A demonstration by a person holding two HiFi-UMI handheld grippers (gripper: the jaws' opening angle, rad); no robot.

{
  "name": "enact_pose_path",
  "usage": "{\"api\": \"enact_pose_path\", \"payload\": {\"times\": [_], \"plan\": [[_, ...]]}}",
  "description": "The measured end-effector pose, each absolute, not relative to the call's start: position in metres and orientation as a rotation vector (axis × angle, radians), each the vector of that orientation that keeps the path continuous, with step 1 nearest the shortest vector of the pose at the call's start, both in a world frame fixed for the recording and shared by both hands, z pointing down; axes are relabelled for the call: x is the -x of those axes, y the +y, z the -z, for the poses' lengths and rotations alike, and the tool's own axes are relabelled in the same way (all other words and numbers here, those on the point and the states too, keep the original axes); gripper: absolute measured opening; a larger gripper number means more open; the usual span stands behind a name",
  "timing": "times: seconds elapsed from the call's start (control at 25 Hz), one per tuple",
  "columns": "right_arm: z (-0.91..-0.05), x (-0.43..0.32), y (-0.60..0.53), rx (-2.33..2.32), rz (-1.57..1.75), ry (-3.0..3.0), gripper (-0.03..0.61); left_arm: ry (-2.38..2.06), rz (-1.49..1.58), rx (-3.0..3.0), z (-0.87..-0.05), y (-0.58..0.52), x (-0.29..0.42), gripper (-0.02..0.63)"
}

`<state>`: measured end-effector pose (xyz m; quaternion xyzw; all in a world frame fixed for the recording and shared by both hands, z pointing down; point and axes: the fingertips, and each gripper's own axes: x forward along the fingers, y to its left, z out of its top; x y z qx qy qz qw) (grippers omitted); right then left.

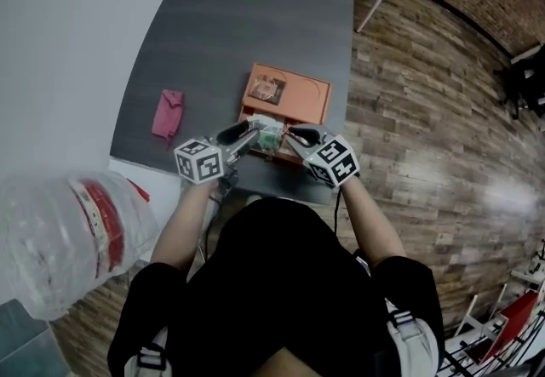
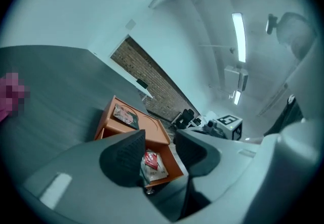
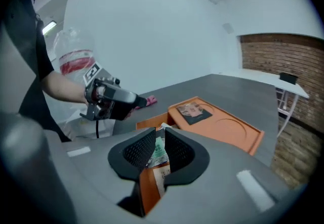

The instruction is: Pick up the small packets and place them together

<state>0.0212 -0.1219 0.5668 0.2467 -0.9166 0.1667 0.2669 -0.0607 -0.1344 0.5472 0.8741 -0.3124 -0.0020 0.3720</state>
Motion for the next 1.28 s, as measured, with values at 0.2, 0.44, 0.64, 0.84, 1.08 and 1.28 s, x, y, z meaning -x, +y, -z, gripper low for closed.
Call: {"api": "enact_pose_path", "payload": {"times": [0.2, 0.44, 0.64, 0.84, 1.08, 1.28], "plan": [[-0.611, 0.020, -0.123, -0.385, -0.414, -2.287, 0.148, -0.839, -0.037, -2.268, -0.550, -0.102, 0.073, 0.178], [-0.644, 0.033, -0.126, -0.292, -0.347, -2.132, 0.249, -0.910, -0.011, -2.193, -0.562, -0.073, 0.083, 0.172], [-0.659, 0.026, -0.130, -0.299, -0.318, -2.053, 0.310, -0.932, 0.023, -2.149, -0.567, -0.066, 0.088, 0.161], [-0.668, 0.025, -0.125, -0.274, -0.332, -2.020, 0.345, -0.936, 0.042, -2.113, -0.572, -0.062, 0.085, 0.143], [-0.682, 0.023, -0.122, -0.262, -0.356, -1.971, 0.331, -0.928, 0.026, -2.103, -0.577, -0.059, 0.082, 0.141], [-0.675, 0.021, -0.117, -0.218, -0.351, -1.987, 0.286, -0.924, 0.014, -2.100, -0.581, -0.059, 0.082, 0.141]]}}
